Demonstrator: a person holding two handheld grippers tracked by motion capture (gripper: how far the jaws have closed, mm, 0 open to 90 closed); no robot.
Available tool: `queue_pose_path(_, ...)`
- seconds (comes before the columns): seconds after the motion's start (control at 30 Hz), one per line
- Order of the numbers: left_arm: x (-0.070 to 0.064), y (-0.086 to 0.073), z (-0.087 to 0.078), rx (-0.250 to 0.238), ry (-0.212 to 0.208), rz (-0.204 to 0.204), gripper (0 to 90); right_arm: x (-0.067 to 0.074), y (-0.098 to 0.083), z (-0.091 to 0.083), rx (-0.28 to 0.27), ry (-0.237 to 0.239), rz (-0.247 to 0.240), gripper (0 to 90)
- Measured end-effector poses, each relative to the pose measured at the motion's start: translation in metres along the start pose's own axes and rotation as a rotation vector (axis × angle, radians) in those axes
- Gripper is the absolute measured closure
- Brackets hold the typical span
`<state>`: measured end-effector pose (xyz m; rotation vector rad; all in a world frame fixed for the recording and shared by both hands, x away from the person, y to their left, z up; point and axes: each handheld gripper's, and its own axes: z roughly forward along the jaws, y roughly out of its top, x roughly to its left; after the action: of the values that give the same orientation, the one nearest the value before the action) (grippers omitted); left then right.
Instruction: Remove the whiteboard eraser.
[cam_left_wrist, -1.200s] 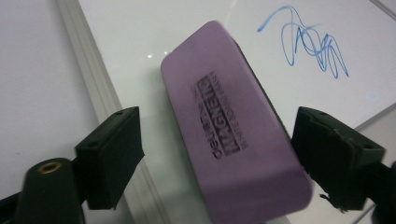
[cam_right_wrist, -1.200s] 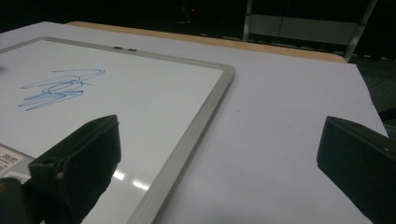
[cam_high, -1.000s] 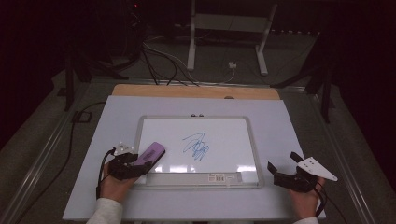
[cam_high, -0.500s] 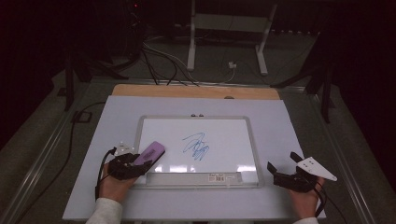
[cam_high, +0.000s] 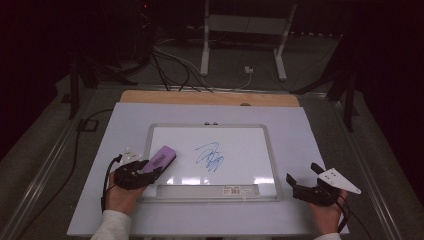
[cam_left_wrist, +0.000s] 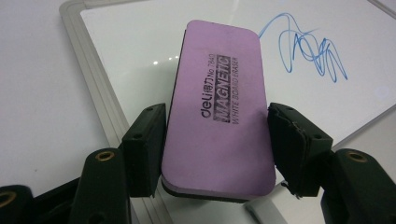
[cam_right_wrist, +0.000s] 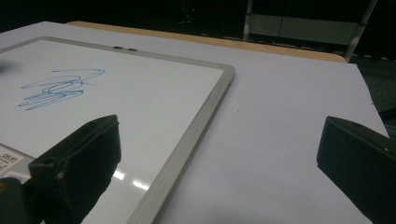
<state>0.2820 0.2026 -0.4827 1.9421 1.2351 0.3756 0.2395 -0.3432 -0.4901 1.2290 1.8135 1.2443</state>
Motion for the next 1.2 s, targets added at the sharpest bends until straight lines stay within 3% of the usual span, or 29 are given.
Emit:
queue_pose_path(0.67,-0.001,0.024,0.009,-0.048,-0.003,0.006,41.1,0.000,0.000,0.000,-0.001,0.002,0.001,0.3)
queue_pose_path(1.2,-0.012,0.044,0.039,-0.047,-0.026,0.019,41.1,0.000,0.000,0.000,0.000,0.002,0.001,0.3)
